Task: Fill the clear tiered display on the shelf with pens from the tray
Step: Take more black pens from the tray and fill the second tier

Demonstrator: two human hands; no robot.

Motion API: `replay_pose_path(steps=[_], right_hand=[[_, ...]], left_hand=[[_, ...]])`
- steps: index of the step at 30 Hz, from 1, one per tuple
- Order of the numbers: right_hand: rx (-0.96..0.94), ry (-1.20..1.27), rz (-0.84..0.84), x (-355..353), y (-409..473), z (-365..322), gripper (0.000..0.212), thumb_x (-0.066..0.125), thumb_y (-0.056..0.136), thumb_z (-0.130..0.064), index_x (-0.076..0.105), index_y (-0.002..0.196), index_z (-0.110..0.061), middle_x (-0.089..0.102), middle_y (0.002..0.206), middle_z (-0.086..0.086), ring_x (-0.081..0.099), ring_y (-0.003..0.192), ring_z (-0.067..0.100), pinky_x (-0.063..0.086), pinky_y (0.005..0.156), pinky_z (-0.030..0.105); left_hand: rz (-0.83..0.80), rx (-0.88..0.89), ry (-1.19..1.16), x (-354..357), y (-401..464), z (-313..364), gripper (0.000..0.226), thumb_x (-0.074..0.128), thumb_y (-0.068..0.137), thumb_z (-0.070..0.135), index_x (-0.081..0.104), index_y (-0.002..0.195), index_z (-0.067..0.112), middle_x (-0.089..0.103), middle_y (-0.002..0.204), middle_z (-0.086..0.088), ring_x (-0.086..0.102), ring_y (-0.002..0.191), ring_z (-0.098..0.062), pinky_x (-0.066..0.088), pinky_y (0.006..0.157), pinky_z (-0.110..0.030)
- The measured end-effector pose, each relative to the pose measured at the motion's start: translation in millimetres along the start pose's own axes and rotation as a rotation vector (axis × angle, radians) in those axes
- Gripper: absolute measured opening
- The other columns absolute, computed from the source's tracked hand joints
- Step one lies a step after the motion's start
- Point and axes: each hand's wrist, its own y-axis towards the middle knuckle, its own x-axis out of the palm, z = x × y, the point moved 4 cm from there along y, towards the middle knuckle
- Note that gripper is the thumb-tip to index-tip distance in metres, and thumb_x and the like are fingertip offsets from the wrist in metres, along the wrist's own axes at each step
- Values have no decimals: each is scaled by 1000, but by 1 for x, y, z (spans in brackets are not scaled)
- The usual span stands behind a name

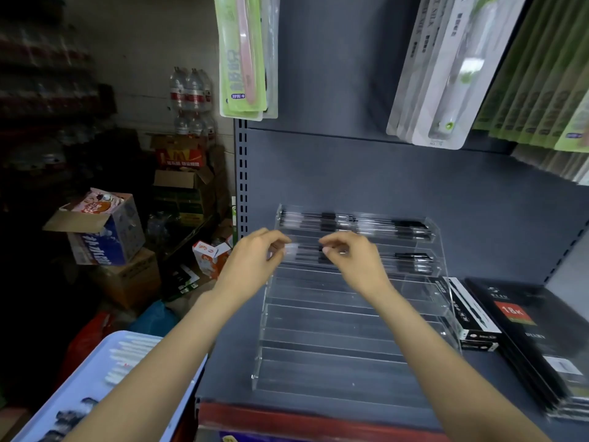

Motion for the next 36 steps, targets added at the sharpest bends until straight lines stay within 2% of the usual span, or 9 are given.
replay_pose_path(steps=[3,6,8,14,19,24,29,32,36], right_hand=[[-17,74,-17,20,-11,-20,21,56,87,-4,69,100,-14,67,93,-2,58,79,8,39,70,2],[-5,111,-57,53,-31,-41,25,52,87,-2,69,102,-14,68,96,-1,59,83,9,46,80,17],[2,96,-137,84,-44,-58,25,51,90,-4,67,106,-14,66,97,-3,57,85,8,43,79,15],[44,114,-363,199,-83,-118,23,51,93,-9,64,112,-14,67,110,3,57,89,9,42,80,17],[167,42,-476,299,-119,-149,25,48,96,-12,61,117,-11,63,120,5,61,102,23,44,77,20],[323,-33,-542,378,-160,-146,26,43,98,-9,59,119,-8,61,122,13,58,103,30,45,91,36],[391,-150,-606,417,-186,-136,38,52,96,-16,50,133,-13,48,141,7,54,117,25,43,100,33],[412,-200,-681,428,-196,-127,47,54,95,-21,42,140,-16,36,147,7,43,130,25,37,103,34],[421,-243,-679,435,-199,-119,45,53,95,-19,43,139,-15,38,145,9,40,131,28,38,101,35]], left_hand=[[70,-97,-44,-14,-26,-11,17,59,89,13,67,104,16,63,96,5,54,85,-2,36,70,-4],[96,-224,-56,-32,-62,-35,13,60,89,12,67,98,16,64,92,6,54,82,-4,35,68,-8],[84,-288,-51,-46,-88,-58,12,59,89,13,67,98,14,65,91,4,55,82,-6,40,72,-15],[-41,-449,-40,-93,-170,-154,16,58,92,17,67,102,10,69,95,-4,60,84,-15,42,73,-20],[-193,-489,-36,-122,-233,-244,14,58,91,16,68,100,13,70,93,-6,57,73,-13,33,61,-16],[-387,-516,-15,-126,-283,-313,20,52,93,12,64,109,9,68,110,-11,63,99,-24,47,83,-29],[-641,-370,57,-108,-308,-348,33,46,96,11,55,127,8,54,132,-12,52,120,-27,41,98,-32],[-723,-326,74,-95,-322,-359,34,47,96,12,55,129,11,53,134,-9,51,121,-24,39,102,-30],[-703,-343,44,-88,-328,-369,31,53,94,20,59,125,16,56,127,-5,53,115,-23,43,98,-34]])
